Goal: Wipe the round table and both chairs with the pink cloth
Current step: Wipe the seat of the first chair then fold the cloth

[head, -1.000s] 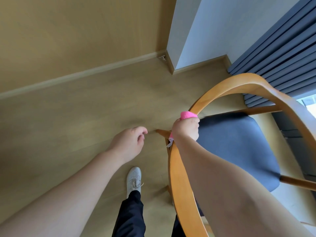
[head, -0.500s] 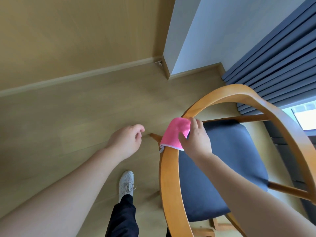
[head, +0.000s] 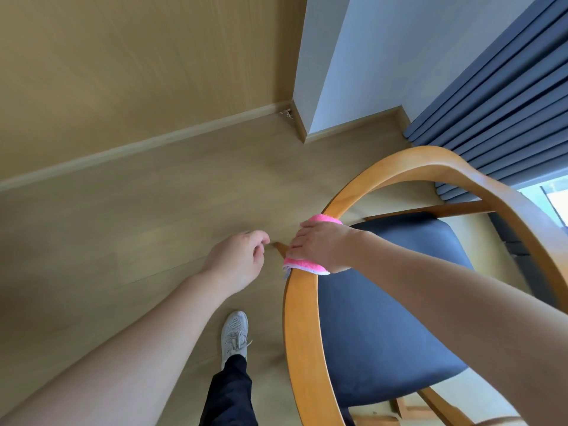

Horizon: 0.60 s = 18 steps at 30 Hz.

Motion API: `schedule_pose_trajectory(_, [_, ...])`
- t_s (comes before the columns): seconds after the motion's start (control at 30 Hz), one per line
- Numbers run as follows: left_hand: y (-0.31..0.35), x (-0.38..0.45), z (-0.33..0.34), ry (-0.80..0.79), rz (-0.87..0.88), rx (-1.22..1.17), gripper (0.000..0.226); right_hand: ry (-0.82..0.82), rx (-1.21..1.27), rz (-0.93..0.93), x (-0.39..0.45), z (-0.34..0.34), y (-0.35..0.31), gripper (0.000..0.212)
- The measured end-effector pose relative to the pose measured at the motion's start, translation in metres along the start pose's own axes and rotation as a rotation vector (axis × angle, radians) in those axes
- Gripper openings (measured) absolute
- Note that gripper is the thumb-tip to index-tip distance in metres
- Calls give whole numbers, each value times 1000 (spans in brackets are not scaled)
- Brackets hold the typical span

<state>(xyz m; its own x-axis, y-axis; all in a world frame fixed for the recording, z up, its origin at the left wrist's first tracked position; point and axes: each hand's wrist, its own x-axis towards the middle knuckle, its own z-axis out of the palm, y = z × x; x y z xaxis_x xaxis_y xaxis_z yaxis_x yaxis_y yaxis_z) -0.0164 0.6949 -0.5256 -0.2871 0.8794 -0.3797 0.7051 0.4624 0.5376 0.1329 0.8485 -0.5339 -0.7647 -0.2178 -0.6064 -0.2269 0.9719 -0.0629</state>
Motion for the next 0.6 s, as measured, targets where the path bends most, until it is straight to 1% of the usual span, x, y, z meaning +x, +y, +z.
schedule_pose_trajectory(0.07, [0, 4, -1, 2, -5, 10, 26, 45, 30, 13, 0, 2, 6, 52])
schedule_pose_trajectory(0.23, [2, 12, -1, -1, -12, 25, 25, 58, 3, 61, -5, 7, 19, 48])
schedule_pose_trajectory(0.33, [7, 17, -1, 3, -1, 19, 24, 83, -18, 108, -11, 6, 29, 40])
schedule_pose_trajectory(0.37, [9, 19, -1, 4, 6, 20, 24, 102, -17, 130, -15, 5, 33, 44])
schedule_pose_trajectory(0.43, [12, 23, -1, 0, 17, 30, 23, 133, 3, 186, -23, 0, 43, 72])
schedule_pose_trajectory(0.47, [14, 24, -1, -3, 19, 35, 23, 145, -3, 212, -28, -1, 48, 78])
schedule_pose_trajectory(0.6, [23, 30, -3, -14, 41, 43, 23, 179, -13, 298, -42, -1, 67, 78])
